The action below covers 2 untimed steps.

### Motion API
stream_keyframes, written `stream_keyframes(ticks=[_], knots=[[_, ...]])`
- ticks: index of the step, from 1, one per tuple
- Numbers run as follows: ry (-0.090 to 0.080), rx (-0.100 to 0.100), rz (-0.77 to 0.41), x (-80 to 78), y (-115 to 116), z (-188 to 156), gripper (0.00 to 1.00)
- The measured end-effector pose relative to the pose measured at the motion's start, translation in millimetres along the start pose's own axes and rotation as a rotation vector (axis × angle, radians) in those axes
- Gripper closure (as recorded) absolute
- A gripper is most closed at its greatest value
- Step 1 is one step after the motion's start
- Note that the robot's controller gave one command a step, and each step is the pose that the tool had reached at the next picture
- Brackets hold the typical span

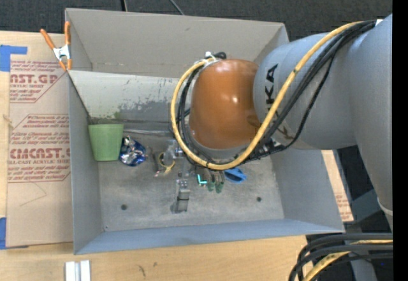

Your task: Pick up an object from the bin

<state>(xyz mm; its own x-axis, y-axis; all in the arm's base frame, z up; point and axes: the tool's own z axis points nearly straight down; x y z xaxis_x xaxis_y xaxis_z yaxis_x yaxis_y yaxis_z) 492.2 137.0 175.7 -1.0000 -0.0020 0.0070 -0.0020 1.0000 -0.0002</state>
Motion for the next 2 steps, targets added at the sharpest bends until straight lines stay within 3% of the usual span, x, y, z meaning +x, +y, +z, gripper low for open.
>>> stream_keyframes(ticks=[1, 2], knots=[[-0.005, 0.001, 0.092, -63.2, -37, 79, 0.00], [-0.008, -0.004, 0.188, -83.6, 45, 107, 0.00]])
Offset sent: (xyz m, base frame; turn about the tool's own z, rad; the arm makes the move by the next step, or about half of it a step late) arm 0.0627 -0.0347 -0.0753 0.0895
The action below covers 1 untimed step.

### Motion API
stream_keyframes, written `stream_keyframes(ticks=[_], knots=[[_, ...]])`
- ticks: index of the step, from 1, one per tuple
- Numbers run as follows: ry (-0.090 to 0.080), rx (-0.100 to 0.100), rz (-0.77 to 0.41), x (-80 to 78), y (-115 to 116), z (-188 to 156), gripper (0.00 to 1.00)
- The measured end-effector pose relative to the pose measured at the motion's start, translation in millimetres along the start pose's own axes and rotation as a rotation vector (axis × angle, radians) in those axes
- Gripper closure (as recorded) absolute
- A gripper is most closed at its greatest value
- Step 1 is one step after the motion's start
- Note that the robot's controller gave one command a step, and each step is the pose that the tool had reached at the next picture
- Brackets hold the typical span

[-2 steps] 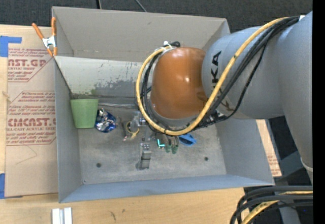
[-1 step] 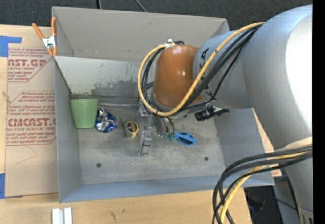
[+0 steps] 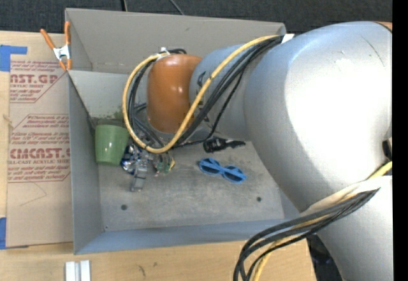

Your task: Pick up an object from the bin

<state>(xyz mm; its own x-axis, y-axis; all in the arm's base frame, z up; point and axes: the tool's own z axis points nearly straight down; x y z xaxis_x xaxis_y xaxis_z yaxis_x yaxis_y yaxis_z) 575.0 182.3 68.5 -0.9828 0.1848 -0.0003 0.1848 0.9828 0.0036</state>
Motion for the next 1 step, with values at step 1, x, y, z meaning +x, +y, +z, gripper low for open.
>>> stream_keyframes(ticks=[1], knots=[[-0.002, 0.001, 0.005, -2.0, -3.6, -1.9, 1.00]])
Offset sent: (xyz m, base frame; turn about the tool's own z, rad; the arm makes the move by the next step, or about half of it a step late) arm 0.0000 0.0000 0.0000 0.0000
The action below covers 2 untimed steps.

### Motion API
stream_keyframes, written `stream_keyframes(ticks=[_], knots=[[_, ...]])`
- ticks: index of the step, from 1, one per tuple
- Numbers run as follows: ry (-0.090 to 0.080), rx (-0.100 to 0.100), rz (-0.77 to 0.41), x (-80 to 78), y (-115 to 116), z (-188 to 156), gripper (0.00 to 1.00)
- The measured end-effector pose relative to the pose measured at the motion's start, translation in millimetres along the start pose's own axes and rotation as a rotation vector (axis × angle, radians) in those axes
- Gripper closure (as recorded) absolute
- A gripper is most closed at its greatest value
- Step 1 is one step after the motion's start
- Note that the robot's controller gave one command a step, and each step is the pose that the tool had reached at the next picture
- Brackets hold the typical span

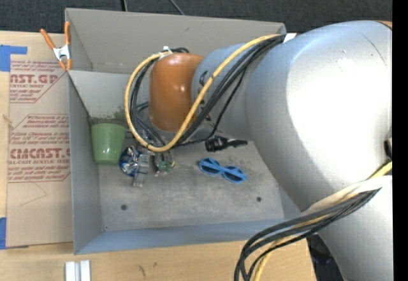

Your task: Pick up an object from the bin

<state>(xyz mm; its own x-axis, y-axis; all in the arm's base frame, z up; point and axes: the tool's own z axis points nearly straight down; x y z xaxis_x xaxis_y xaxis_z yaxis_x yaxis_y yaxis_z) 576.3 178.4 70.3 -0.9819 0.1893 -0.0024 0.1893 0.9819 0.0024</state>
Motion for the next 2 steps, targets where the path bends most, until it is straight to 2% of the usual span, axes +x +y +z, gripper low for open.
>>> stream_keyframes(ticks=[1, 2], knots=[[-0.003, -0.003, -0.046, 47.8, 12, -124, 1.00], [-0.006, -0.001, -0.397, 32.1, 28, -184, 1.00]])
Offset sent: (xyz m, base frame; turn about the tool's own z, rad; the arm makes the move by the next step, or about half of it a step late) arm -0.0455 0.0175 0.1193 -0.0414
